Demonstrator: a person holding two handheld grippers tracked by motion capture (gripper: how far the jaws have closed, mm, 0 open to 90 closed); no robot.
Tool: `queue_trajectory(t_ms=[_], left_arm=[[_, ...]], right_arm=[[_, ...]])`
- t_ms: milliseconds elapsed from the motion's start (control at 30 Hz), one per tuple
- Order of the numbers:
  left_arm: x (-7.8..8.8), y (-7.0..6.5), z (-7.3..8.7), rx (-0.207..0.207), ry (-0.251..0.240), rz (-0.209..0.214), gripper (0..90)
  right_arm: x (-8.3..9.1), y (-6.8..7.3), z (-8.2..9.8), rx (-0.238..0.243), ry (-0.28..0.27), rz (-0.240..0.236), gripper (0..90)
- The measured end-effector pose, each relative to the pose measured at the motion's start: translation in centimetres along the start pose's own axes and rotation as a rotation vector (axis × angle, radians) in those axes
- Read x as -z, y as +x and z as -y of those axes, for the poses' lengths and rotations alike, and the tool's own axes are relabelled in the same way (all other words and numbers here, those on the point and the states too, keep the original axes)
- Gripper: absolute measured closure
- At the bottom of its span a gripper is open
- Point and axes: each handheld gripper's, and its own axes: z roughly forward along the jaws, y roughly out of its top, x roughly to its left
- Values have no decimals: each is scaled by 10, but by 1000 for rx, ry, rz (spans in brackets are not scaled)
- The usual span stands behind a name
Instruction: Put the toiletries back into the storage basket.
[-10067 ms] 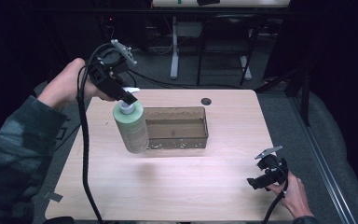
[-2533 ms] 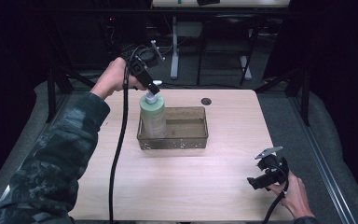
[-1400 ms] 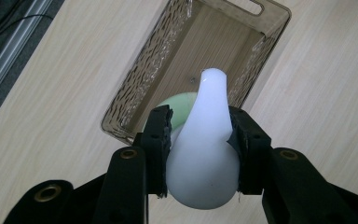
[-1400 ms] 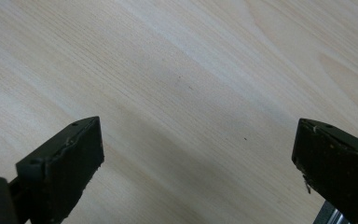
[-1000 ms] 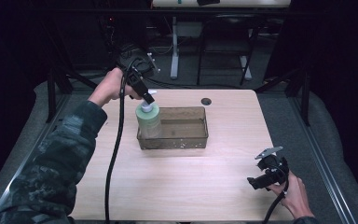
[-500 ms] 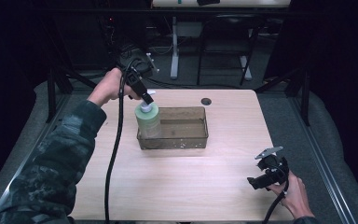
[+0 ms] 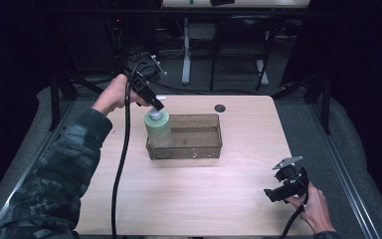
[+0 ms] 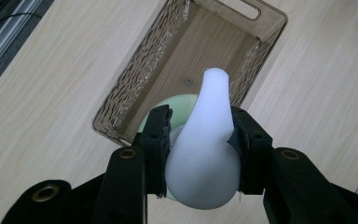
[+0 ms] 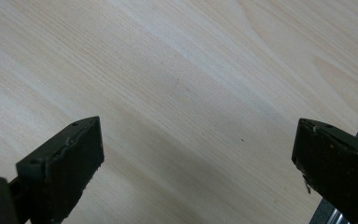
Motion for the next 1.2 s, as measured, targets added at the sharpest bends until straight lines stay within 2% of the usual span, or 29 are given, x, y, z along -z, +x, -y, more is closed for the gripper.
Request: queue_trajectory(t_ms=[133, 300, 467, 700, 800, 867, 1000, 1067, 1133, 1200], left_arm=[[0, 1, 1, 15, -5, -4, 564], [1, 2, 3, 47, -27, -17, 348], [7, 0, 6, 56, -62, -24, 162], [20, -6, 13, 63, -120, -39, 106], [24, -11, 17, 59, -130, -38, 78], [26, -14, 21, 59, -133, -56, 62], [27, -20, 30, 61, -144, -73, 40], [27, -24, 36, 57, -157, -64, 30], [25, -26, 42, 57, -157, -82, 26], [23, -29, 50, 62, -163, -74, 14]], right_arm=[[0, 0, 0, -2, -2, -1, 16], [0, 1, -1, -4, -2, -6, 16], [0, 1, -1, -6, -2, -11, 16], [1, 0, 0, 1, -4, 0, 16], [1, 0, 0, -1, -5, -2, 16], [1, 0, 0, -2, -4, -2, 16], [2, 1, 0, -4, -2, -2, 16], [2, 0, 0, -2, -5, -2, 16], [2, 0, 0, -3, -4, -2, 16], [2, 1, 0, -4, -4, -1, 16]])
